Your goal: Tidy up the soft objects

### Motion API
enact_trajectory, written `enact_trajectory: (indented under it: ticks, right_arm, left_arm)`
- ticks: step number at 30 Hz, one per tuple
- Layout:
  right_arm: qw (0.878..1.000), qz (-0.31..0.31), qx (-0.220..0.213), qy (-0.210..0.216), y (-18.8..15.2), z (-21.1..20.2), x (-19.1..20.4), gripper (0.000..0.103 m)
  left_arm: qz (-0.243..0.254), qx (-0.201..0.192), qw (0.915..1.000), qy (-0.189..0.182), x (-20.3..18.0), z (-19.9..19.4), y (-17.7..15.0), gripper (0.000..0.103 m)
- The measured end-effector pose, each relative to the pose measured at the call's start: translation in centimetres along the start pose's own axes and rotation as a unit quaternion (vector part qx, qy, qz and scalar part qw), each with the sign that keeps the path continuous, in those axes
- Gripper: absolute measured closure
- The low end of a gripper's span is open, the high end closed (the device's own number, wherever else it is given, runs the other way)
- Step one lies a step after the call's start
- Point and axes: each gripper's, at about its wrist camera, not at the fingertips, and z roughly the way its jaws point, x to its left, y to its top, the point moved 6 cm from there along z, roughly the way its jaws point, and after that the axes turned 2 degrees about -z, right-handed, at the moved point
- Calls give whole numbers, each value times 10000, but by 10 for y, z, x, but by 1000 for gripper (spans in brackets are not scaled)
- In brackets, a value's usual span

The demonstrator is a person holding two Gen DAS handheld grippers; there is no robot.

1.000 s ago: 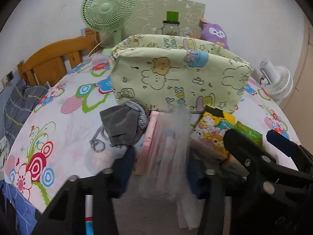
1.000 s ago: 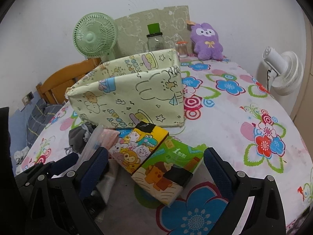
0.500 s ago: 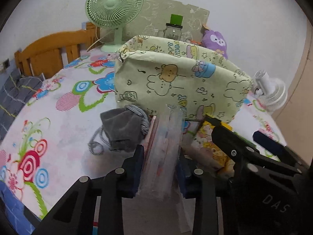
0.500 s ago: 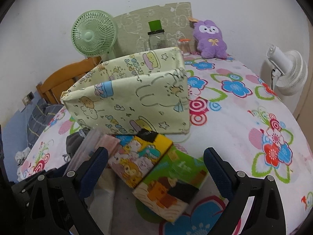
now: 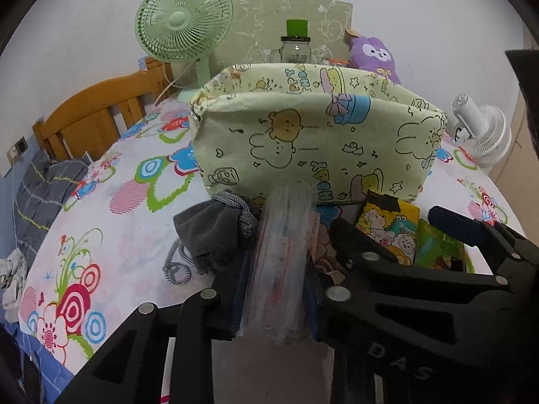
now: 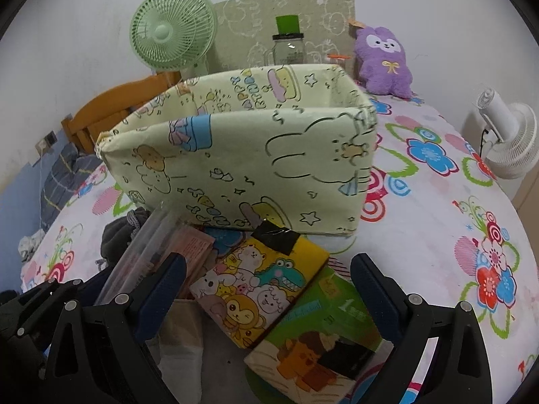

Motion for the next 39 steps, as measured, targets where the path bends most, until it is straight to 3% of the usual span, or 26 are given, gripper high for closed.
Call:
enact_trajectory:
  ticks: [8, 17, 39]
  right_arm:
    - [9999, 36, 96, -21, -2, 6, 1, 33]
    - [9999, 101, 6, 2, -1, -2, 1, 49]
    - [9978, 134, -653, -19, 23, -58, 6, 51]
  left_arm:
    - [9, 32, 10000, -30, -1, 2, -1, 75]
    - [19, -53, 10000, -66, -3, -5, 0, 76]
    - [46, -562, 9983, -171, -9, -50, 22, 76]
